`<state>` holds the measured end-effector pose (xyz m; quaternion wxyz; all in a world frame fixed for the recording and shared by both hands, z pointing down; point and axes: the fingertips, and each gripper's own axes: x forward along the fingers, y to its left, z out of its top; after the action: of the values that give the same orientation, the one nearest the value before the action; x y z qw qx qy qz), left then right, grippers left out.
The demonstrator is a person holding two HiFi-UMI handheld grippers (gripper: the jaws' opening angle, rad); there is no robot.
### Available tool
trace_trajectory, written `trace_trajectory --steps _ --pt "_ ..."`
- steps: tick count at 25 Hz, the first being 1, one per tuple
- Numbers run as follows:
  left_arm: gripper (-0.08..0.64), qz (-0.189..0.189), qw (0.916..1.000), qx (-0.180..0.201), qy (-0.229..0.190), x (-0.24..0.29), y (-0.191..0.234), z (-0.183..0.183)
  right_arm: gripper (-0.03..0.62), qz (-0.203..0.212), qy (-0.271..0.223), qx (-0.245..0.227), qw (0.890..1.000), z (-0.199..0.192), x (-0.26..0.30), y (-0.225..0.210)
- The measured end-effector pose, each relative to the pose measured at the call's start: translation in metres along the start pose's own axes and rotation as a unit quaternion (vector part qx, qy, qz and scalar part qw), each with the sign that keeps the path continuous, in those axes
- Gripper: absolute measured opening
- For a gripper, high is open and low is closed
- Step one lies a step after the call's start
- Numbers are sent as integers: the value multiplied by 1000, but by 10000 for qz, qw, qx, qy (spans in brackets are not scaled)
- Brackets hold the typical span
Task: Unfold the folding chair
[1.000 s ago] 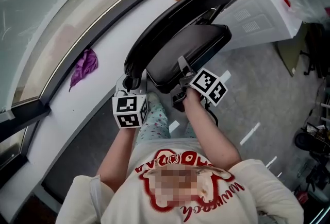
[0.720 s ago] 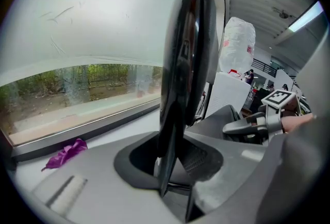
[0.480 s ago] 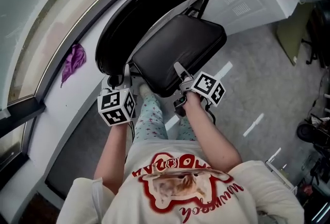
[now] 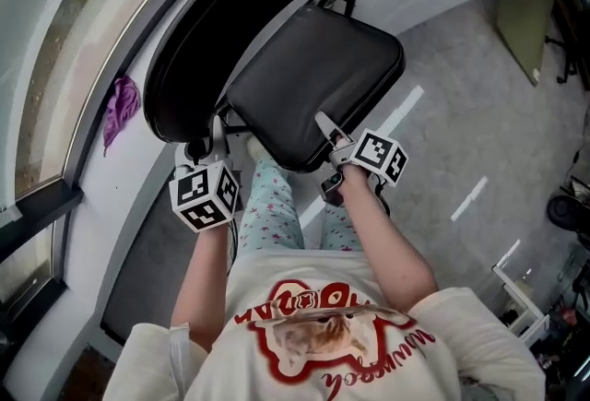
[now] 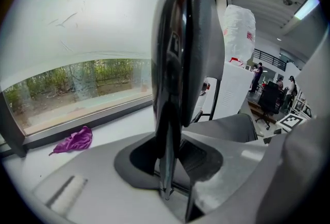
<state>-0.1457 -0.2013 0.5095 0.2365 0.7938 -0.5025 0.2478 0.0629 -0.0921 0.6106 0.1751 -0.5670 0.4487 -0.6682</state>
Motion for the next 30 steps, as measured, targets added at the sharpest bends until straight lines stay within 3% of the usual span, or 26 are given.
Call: trace_trajectory --steps 7,11,13,15,18,20,22,26,27,29,30 --pt "111 112 9998 -31 -150 3 -17 -26 213 332 -8 48 9994 -1 -15 -31" --pt "239 454 9986 -231 -108 22 -17 -50 216 422 7 65 9991 -1 -22 -45" --pt "305 686 9970 -191 -286 26 -14 -56 219 413 -5 94 9991 -2 -26 -53" --pt "307 793 9956 -95 -491 26 -18 -60 221 404 -1 105 9991 -2 -30 -59" --pt "307 740 9971 -198 30 38 -26 -88 222 433 2 69 9990 5 -31 -67" --pt "311 765 9943 -381 634 44 -24 -121 225 395 -6 98 9992 4 -33 -73" --pt "347 839 9905 -600 911 46 -19 -143 230 346 3 122 9993 0 -34 -78" --pt "322 807 9851 -998 1142 57 -22 -166 233 325 12 114 9994 0 -34 -82" --pt "286 689 9850 -1050 1181 59 -27 -169 233 341 13 111 9994 -1 -34 -83" --pt "99 431 9864 -988 1242 62 -36 -172 232 405 24 112 9991 -2 -33 -86" --pt "94 375 9869 -953 1250 63 -39 -173 232 447 30 117 9989 -3 -33 -87"
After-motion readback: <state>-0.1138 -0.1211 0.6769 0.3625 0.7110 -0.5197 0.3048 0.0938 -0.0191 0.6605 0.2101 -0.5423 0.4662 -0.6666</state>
